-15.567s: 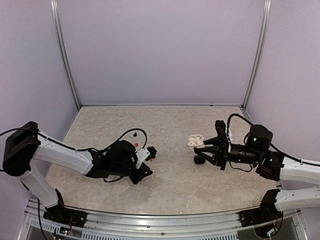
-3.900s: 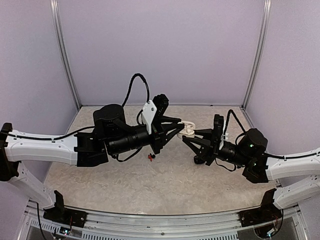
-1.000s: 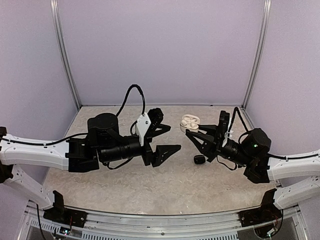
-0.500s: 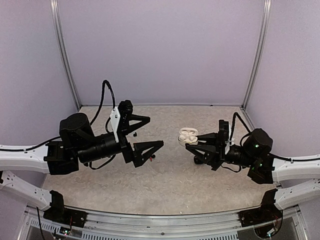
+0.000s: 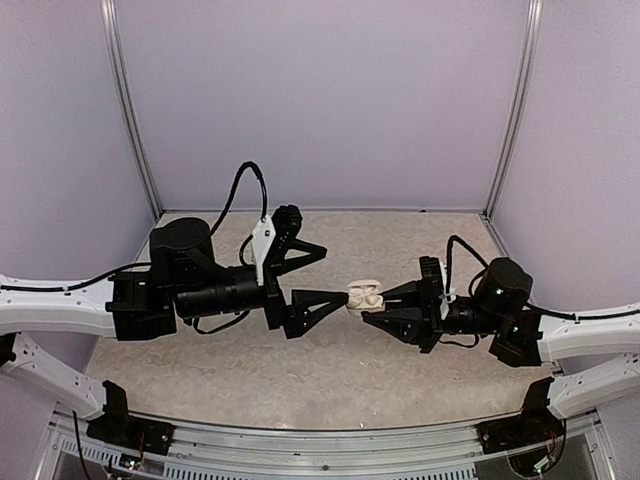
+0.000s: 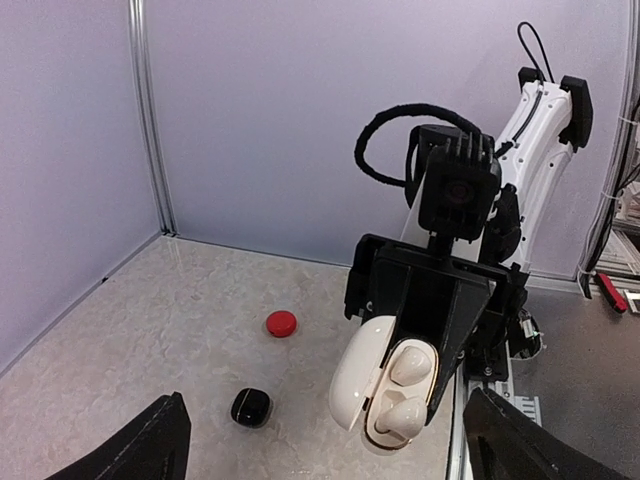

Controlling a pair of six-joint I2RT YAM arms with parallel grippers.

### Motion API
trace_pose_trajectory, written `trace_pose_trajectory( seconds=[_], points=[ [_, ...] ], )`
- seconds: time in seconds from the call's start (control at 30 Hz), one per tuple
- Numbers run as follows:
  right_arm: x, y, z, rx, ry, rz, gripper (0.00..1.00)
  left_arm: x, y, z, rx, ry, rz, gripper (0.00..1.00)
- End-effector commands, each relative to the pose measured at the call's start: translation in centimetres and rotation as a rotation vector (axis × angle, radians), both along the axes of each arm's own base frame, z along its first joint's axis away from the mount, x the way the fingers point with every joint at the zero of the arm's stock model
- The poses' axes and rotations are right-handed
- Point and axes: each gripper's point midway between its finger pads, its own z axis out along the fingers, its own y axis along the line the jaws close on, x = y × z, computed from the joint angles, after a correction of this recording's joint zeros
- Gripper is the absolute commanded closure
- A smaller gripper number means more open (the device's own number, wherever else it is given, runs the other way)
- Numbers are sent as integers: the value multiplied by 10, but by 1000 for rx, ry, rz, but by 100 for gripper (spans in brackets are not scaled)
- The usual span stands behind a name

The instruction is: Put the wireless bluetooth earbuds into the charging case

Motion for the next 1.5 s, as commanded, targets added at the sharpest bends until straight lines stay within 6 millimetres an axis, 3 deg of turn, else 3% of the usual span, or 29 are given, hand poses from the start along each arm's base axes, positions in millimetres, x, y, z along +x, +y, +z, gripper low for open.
trace_pose_trajectory(
  seconds=[0.0,0.23,0.8,1.23,1.47],
  points=[
    [-3,3,16,30,-31,28,100,-2,-6,8,-9,9,-28,6],
    [-5,4,17,31,-33,44,100,2,-10,-3,21,17,-14,8],
    [-6,6,20,35,-36,49,100,17,-11,-10,35,16,63,10],
    [3,1,19,39,-18,-15,100,-7,-1,-8,2,-57,-46,5],
    [-1,3,20,39,-17,12,100,-20,-13,-16,26,-54,-145,6]
  ],
)
